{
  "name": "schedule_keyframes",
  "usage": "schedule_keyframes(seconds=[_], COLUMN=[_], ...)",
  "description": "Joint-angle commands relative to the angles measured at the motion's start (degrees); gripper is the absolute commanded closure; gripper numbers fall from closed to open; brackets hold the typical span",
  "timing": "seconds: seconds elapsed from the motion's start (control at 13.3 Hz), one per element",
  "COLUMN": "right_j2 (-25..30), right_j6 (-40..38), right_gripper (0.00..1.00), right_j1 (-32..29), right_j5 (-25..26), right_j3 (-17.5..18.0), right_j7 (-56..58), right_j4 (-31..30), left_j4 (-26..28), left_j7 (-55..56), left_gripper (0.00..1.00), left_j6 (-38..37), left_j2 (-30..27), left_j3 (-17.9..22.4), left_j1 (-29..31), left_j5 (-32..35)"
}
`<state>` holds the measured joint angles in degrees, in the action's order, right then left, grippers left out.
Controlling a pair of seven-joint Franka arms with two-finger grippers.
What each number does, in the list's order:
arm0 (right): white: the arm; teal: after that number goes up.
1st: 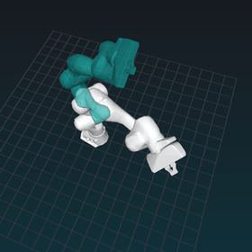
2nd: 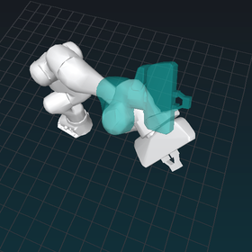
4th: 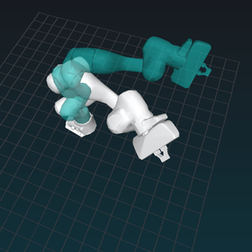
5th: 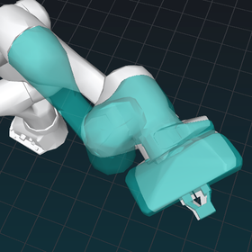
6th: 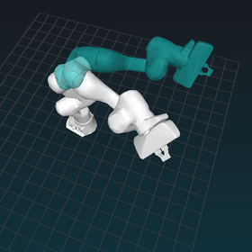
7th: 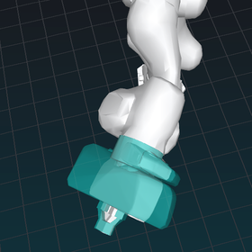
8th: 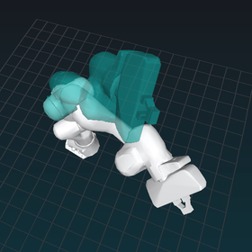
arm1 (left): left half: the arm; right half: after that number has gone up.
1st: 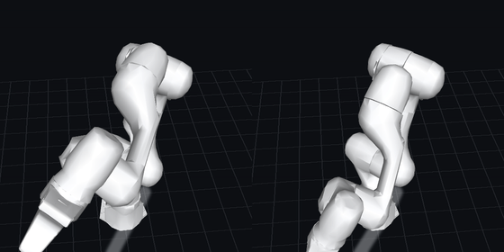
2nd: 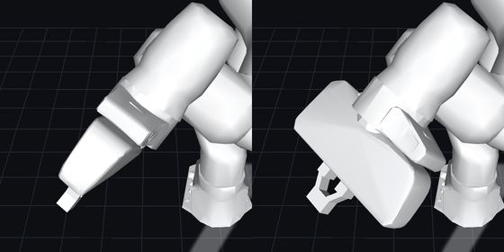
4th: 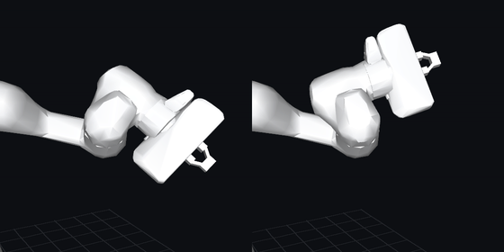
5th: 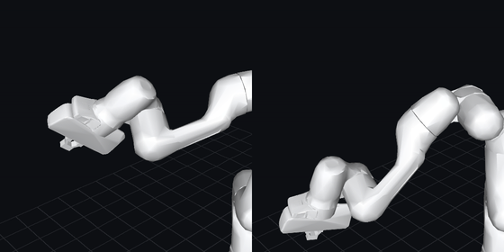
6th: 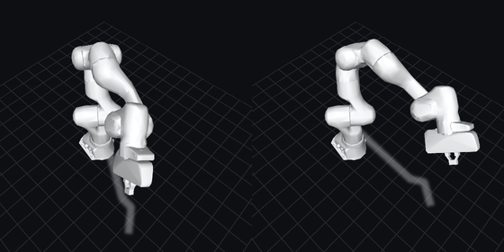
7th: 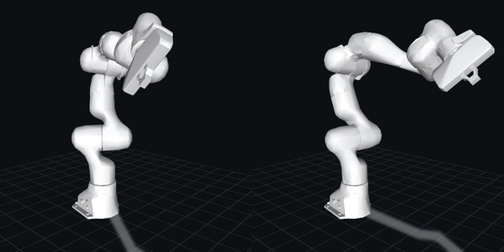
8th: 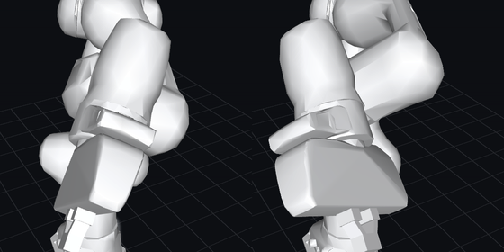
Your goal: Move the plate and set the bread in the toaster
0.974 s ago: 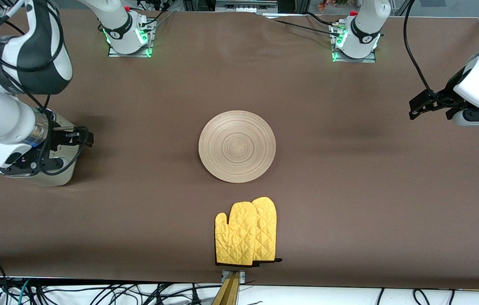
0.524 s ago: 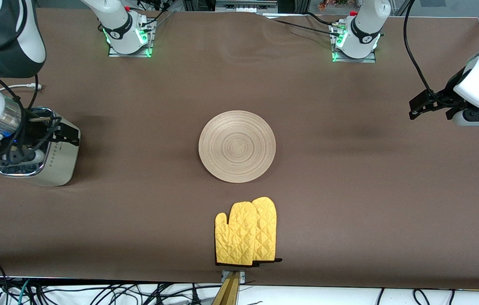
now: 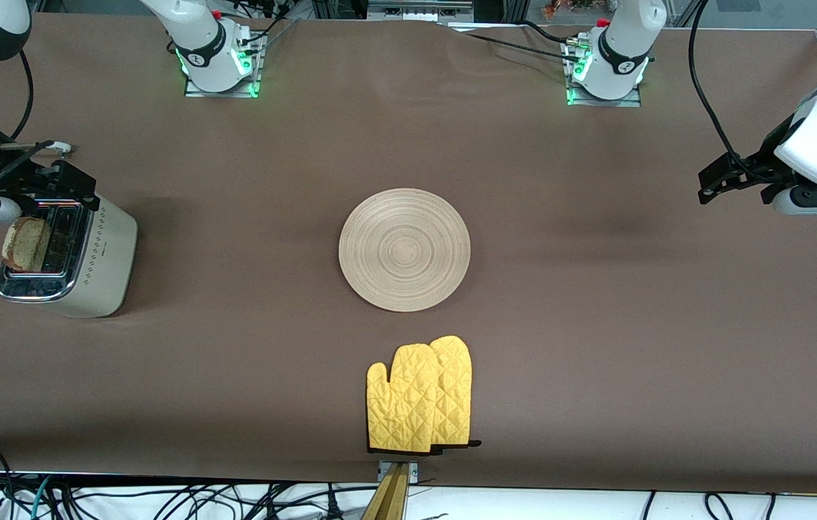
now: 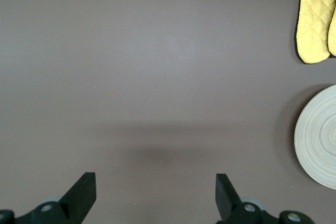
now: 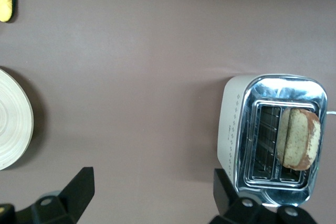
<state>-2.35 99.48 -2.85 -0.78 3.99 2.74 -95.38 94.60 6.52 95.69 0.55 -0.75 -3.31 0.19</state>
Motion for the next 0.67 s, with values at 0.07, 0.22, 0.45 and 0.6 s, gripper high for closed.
schedule_keyframes(seconds=[0.07,0.22,0.45,0.6], right_j2=[1.56,0.77,-2.3,-2.4], right_j6=[-0.52,-2.17,-4.12,-4.03], right_gripper=[0.0,0.0,0.0,0.0], right_j1=[-1.46,-1.46,-1.29,-1.02], right_j5=[1.04,1.04,0.96,1.04], right_j3=[1.11,1.11,1.11,1.2], right_j7=[0.78,0.87,0.6,0.51], right_j4=[-1.66,-0.09,4.05,4.06], left_j4=[-1.17,-1.17,-1.17,-1.17], left_j7=[-0.72,-0.72,-0.72,-0.72], left_gripper=[0.0,0.0,0.0,0.0], left_j6=[-0.94,-0.94,-0.94,-0.94], left_j2=[0.15,0.24,0.24,0.24], left_j3=[0.31,0.13,0.13,0.05], left_j1=[0.24,0.15,0.15,0.15], left_j5=[-0.98,-0.8,-0.8,-0.8])
